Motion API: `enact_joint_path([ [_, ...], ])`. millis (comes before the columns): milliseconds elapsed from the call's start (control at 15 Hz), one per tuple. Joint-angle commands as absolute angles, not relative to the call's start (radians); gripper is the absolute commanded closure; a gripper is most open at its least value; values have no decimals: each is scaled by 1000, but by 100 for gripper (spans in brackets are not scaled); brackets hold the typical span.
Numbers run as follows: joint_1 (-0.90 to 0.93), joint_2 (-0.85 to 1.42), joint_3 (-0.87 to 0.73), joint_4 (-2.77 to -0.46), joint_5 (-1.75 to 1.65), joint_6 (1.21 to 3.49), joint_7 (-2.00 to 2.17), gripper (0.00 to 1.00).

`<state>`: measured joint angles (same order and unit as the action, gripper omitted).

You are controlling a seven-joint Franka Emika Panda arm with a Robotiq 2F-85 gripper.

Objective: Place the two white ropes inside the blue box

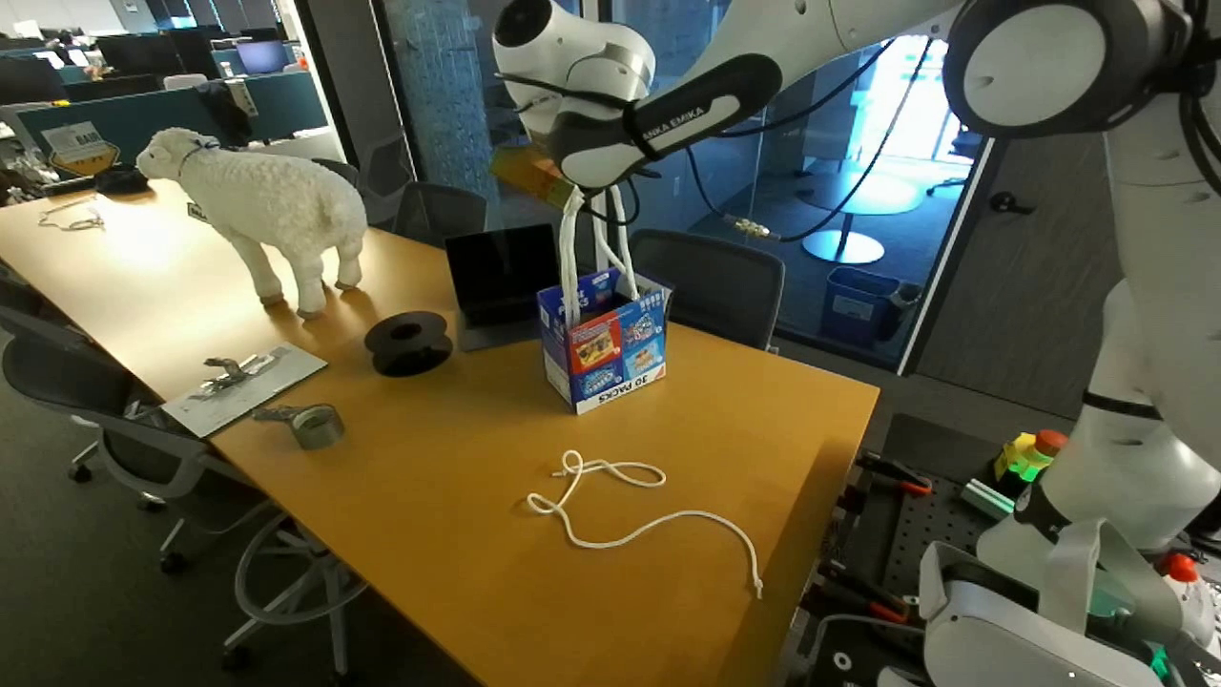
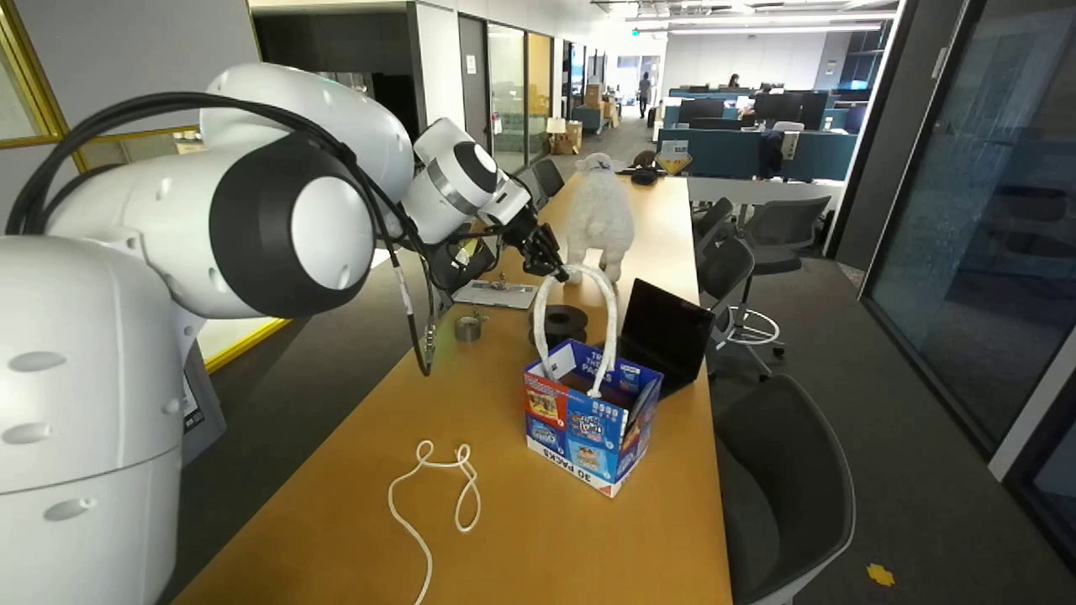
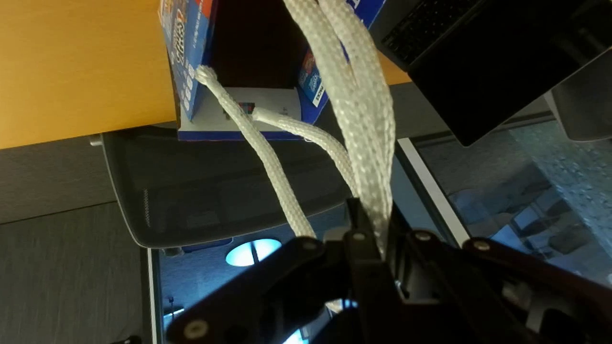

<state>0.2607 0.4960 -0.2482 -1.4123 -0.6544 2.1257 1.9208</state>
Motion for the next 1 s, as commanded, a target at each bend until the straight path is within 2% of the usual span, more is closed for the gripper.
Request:
enact_joint_path([
  [0,229,559,-211,-1350,-703,2158,1940,97],
  [800,219,648,-207,-1307,-706,2183,1914,95],
  [867,216,649,-203,-1307,-698,2181,1906,64],
  [933,213,651,-201,-1306,-696,2182,1898,62],
])
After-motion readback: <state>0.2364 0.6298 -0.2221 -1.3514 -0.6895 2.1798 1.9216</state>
